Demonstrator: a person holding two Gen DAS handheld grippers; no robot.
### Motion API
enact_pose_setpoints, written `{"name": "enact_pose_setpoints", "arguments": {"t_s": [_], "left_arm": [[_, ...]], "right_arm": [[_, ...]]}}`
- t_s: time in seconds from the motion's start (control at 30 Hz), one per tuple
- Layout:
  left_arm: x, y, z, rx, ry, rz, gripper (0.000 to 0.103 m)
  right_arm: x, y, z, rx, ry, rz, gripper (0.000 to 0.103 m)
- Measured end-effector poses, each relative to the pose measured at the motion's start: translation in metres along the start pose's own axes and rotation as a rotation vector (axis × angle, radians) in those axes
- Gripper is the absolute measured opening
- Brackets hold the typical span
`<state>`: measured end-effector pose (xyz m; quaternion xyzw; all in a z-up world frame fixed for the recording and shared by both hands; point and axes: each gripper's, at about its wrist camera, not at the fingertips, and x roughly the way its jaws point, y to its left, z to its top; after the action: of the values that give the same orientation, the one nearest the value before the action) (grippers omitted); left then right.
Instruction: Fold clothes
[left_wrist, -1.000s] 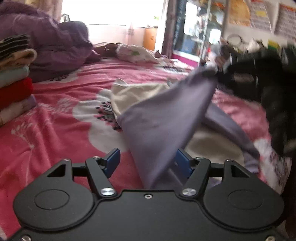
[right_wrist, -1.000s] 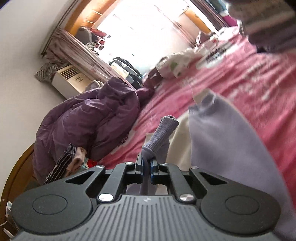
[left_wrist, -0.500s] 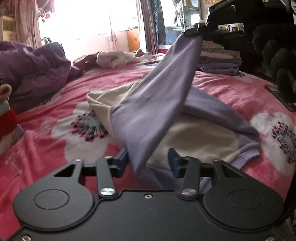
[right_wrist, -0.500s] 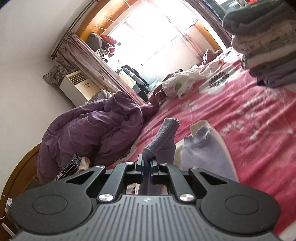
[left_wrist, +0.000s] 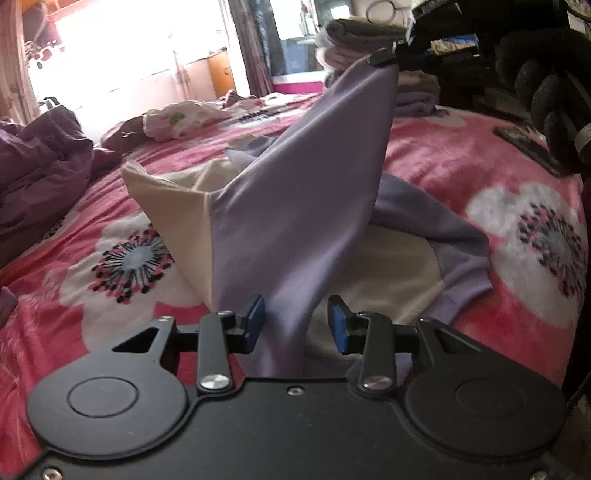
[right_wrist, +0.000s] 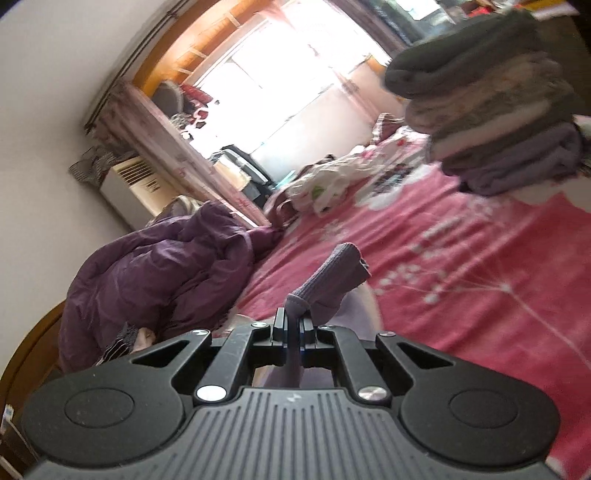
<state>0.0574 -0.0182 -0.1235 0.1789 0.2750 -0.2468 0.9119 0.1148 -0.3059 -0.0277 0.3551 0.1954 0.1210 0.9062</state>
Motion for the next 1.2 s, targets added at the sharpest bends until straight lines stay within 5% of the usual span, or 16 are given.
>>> {"name": "enact_pose_setpoints", "arguments": {"t_s": [0.23,0.33,0.5,0.67,0.87,1.1,1.2], "left_arm": [[-0.018,0.025,-0.004,-0.033,0.001,-0.094,0.037],[-0.034,0.063,-0.007,-0.18,-0.057,-0.093,0.037],[-0.033,0.121,-0.01,-0.504,-0.101,0.012,0.036],[-0.011,0.133,0.004,-0.705,-0.129,-0.034,0.044],[0.021,0.149,0.051,-0.788,-0.13,0.034,0.046],[0.073,0.172,0.107,-0.719,-0.039,0.2,0.045],[0.091,0.171,0.116,-0.67,0.009,0.252,0.027]], "right_arm": [[-0.01,-0.047,-0.025,0.096,0.018,-0.071,0.008],[-0.008,-0.059,-0.036,0.119,0.036,-0.066,0.008],[-0.006,-0.062,-0.044,0.098,0.059,-0.034,0.007],[-0.006,-0.064,-0.046,0.118,0.062,0.031,0.007],[-0.004,-0.068,-0.045,0.135,0.072,0.112,0.008],[-0.003,-0.078,-0.045,0.138,0.08,0.186,0.007],[-0.005,-0.085,-0.048,0.162,0.077,0.206,0.008]]}}
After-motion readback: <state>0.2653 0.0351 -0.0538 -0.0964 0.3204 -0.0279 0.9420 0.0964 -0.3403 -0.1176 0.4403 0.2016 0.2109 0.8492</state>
